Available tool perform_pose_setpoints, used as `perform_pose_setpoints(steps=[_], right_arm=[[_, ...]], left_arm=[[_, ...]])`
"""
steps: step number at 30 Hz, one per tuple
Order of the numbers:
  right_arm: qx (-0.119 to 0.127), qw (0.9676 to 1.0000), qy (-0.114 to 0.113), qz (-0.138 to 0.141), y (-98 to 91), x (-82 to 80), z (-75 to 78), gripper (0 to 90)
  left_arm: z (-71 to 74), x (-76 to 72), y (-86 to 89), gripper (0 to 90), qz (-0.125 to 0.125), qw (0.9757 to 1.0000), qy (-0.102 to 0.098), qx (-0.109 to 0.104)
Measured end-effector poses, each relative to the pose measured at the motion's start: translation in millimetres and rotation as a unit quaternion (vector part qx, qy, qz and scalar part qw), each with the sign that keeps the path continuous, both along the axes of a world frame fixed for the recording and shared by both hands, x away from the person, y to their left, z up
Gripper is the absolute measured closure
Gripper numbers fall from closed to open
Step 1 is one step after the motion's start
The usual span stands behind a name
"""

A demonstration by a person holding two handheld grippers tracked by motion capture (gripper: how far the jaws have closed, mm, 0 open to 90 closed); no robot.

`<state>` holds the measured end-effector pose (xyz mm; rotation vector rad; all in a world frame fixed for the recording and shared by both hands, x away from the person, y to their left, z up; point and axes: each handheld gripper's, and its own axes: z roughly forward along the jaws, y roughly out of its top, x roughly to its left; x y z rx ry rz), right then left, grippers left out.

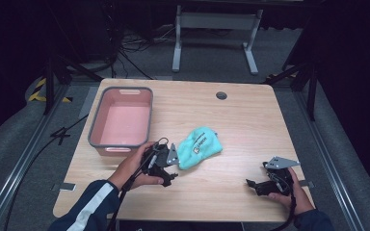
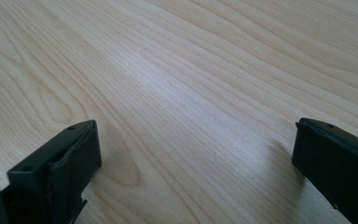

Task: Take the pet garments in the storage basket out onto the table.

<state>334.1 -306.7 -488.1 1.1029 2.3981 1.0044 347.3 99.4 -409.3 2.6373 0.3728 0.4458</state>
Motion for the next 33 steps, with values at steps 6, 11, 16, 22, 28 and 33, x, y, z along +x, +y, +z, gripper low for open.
perform_pose_setpoints(steps=[6, 11, 16, 22, 28, 33], right_arm=[[0.0, 1.0, 0.0, 0.0, 0.1, -0.1, 0.0, 1.4], [0.001, 1.0, 0.0, -0.001, 0.1, -0.1, 0.0, 1.3], [0.0, 1.0, 0.0, -0.001, 0.1, -0.2, 0.1, 1.3], [0.002, 1.0, 0.001, -0.002, 0.2, -0.3, 0.1, 1.3], [0.002, 1.0, 0.001, -0.002, 0.1, -0.4, 0.1, 1.3], [0.001, 1.0, 0.001, -0.003, 0.1, -0.5, 0.1, 1.3]], left_arm=[[-7.3, -7.6, 19.7, 19.4, 0.008, 1.0, 0.002, 0.005], [-12.2, -16.3, 37.9, 19.5, 0.02, 0.9997, -0.008, 0.007], [-16.9, -22.4, 52.9, 19.4, 0.024, 0.9996, -0.01, 0.011], [-25.2, -30.3, 75.1, 19.4, 0.037, 0.9992, -0.01, 0.007], [-33.6, -36.1, 102.0, 19.5, 0.066, 0.9976, -0.013, -0.013], [-40.0, -41.0, 124.6, 19.0, 0.086, 0.9954, -0.008, -0.041]])
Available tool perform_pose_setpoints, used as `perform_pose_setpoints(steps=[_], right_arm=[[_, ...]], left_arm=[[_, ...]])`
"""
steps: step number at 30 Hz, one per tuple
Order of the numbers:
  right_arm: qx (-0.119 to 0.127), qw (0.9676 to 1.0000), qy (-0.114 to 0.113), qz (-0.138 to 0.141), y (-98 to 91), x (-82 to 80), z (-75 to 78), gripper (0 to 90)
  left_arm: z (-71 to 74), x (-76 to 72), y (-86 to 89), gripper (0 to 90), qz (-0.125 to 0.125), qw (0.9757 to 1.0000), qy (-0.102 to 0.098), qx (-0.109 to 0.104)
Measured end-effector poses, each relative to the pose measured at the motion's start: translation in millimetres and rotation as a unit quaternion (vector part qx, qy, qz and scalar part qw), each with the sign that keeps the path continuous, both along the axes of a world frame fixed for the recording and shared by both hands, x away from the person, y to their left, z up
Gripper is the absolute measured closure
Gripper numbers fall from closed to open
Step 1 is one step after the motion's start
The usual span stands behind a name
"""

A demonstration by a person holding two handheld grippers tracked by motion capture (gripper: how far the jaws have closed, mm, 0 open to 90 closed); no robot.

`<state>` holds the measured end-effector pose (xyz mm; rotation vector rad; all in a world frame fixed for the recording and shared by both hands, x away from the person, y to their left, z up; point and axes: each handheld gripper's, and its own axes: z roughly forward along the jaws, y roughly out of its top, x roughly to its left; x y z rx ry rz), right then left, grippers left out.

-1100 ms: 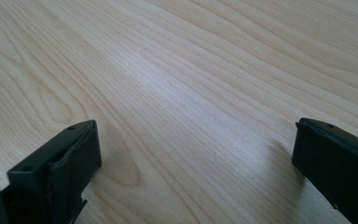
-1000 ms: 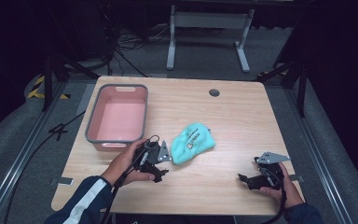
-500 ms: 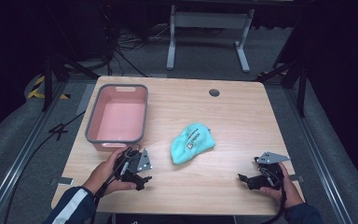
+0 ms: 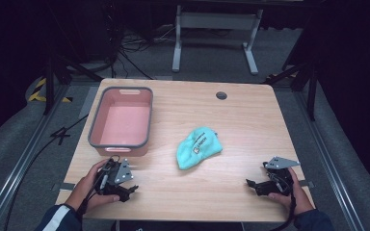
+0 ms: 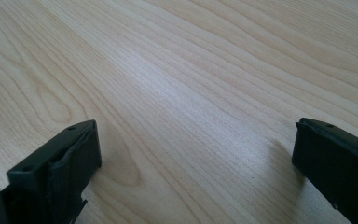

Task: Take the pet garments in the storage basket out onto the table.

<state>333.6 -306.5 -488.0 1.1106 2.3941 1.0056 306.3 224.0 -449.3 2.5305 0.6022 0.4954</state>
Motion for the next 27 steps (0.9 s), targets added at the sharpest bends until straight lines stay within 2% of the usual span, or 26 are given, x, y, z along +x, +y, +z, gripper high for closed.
perform_pose_setpoints(steps=[6, 8, 10, 11, 12, 15, 16, 18, 19, 27], right_arm=[[0.0, 1.0, 0.0, 0.0, 0.0, 0.0, 0.0, 1.3], [0.0, 1.0, 0.0, 0.0, 0.0, 0.0, 0.0, 1.3], [-0.001, 1.0, -0.001, 0.0, -0.2, -0.1, -0.1, 1.3], [-0.001, 1.0, -0.001, 0.0, -0.2, -0.1, -0.1, 1.3], [-0.001, 1.0, -0.001, 0.0, -0.3, -0.1, -0.1, 1.3], [-0.001, 1.0, -0.001, 0.0, -0.3, -0.1, -0.1, 1.3], [-0.001, 1.0, -0.001, 0.0, -0.3, -0.1, -0.1, 1.3], [-0.001, 1.0, -0.001, 0.0, -0.3, 0.0, -0.1, 1.3], [-0.001, 1.0, -0.001, 0.0, -0.3, -0.1, -0.1, 1.3], [-0.001, 1.0, -0.001, 0.0, -0.3, -0.1, -0.1, 1.3]], left_arm=[[-9.0, 0.0, 34.9, 18.4, 0.025, 0.9987, 0.018, -0.041], [-13.0, 0.7, 48.2, 18.3, 0.041, 0.9966, 0.031, -0.065], [-20.7, 0.0, 58.9, 18.2, 0.057, 0.9952, 0.036, -0.071], [-23.3, 0.3, 65.2, 16.2, 0.062, 0.9934, 0.041, -0.088], [-26.0, 0.2, 72.2, 15.9, 0.076, 0.9903, 0.048, -0.106], [-30.7, -1.2, 84.3, 15.0, 0.101, 0.984, 0.056, -0.136], [-33.1, -3.7, 88.6, 14.9, 0.104, 0.9832, 0.04, -0.144], [-33.5, -6.3, 90.7, 14.8, 0.114, 0.9815, 0.042, -0.148], [-33.2, -6.4, 91.3, 14.8, 0.113, 0.9822, 0.039, -0.145], [-33.3, -6.2, 91.1, 14.4, 0.114, 0.9818, 0.041, -0.146]])
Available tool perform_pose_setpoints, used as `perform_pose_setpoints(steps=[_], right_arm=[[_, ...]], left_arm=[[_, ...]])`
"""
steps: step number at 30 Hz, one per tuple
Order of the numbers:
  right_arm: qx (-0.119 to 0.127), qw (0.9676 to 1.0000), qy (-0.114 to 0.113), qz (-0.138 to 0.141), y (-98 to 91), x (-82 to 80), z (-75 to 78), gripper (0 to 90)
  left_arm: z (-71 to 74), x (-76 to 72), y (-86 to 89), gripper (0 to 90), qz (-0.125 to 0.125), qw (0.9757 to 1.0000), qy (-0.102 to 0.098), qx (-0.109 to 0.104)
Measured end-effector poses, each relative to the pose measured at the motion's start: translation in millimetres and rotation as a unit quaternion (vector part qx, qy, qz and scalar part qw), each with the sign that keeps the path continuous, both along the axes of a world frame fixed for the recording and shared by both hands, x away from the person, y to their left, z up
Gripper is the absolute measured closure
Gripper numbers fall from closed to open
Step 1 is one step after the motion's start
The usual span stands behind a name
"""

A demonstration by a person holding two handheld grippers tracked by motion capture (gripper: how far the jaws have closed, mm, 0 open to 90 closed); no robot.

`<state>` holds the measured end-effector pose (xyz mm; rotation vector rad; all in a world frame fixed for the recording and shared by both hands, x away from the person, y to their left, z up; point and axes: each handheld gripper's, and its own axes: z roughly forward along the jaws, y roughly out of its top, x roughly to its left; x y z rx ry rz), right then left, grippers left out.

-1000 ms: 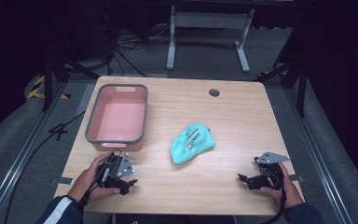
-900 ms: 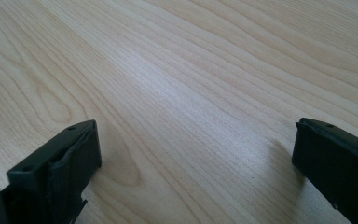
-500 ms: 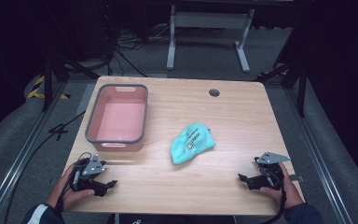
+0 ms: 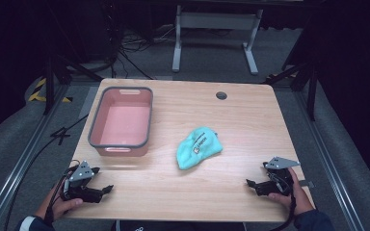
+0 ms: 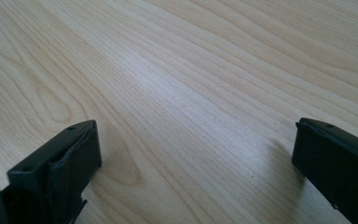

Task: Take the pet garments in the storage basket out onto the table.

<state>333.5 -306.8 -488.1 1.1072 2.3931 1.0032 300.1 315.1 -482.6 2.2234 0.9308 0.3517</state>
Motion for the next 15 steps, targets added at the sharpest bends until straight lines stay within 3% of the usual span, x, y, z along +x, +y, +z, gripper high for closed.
perform_pose_setpoints(steps=[15], right_arm=[[0.001, 1.0, 0.001, -0.001, 0.2, 0.1, 0.1, 1.3]], left_arm=[[0.9, 1.7, -0.2, 12.8, -0.007, 0.9999, 0.001, 0.008]])
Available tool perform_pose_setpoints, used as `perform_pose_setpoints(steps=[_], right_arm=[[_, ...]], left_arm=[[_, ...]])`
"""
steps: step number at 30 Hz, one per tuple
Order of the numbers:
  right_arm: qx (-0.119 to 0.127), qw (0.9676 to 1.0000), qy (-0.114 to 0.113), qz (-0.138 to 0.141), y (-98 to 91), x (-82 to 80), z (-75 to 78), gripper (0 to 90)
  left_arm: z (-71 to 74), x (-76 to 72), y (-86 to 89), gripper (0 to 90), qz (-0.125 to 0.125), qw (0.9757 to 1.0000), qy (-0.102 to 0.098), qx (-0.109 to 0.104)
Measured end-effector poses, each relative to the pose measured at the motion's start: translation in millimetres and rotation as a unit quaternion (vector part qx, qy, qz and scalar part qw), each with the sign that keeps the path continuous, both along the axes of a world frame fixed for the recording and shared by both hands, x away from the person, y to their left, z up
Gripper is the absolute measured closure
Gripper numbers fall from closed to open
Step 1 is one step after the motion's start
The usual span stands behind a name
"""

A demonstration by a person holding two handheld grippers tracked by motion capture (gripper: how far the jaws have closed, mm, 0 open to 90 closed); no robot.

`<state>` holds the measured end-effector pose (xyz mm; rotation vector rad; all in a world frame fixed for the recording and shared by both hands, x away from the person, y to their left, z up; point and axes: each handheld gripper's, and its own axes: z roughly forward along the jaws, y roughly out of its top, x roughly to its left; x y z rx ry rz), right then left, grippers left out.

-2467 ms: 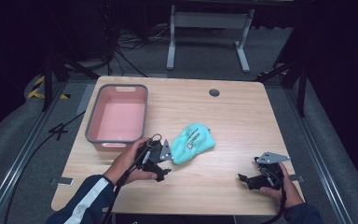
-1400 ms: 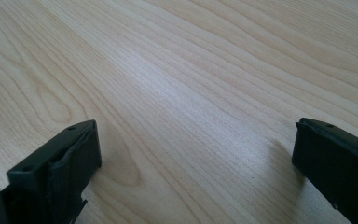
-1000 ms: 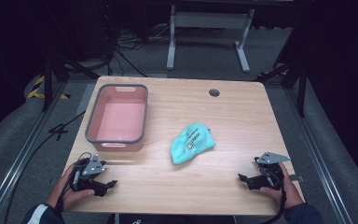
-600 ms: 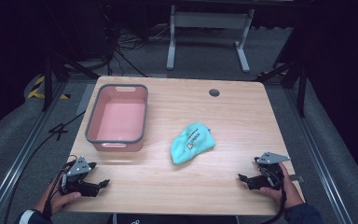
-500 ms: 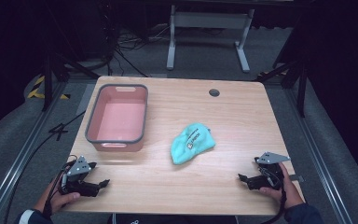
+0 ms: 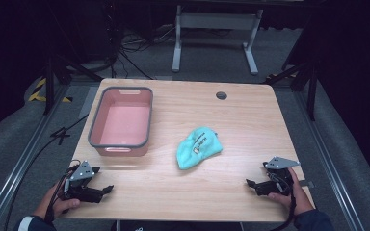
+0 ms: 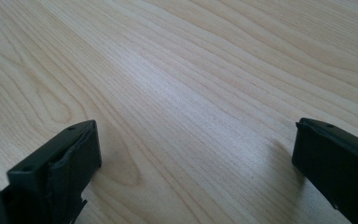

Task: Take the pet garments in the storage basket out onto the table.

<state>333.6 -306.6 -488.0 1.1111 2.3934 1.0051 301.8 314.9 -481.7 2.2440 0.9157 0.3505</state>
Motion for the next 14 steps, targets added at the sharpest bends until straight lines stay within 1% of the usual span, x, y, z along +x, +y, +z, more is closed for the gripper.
perform_pose_setpoints(steps=[14], right_arm=[[0.0, 1.0, 0.0, 0.0, 0.0, 0.0, 0.0, 1.3]], left_arm=[[-0.2, 0.1, -0.7, 11.9, 0.001, 1.0, 0.002, 0.0]])
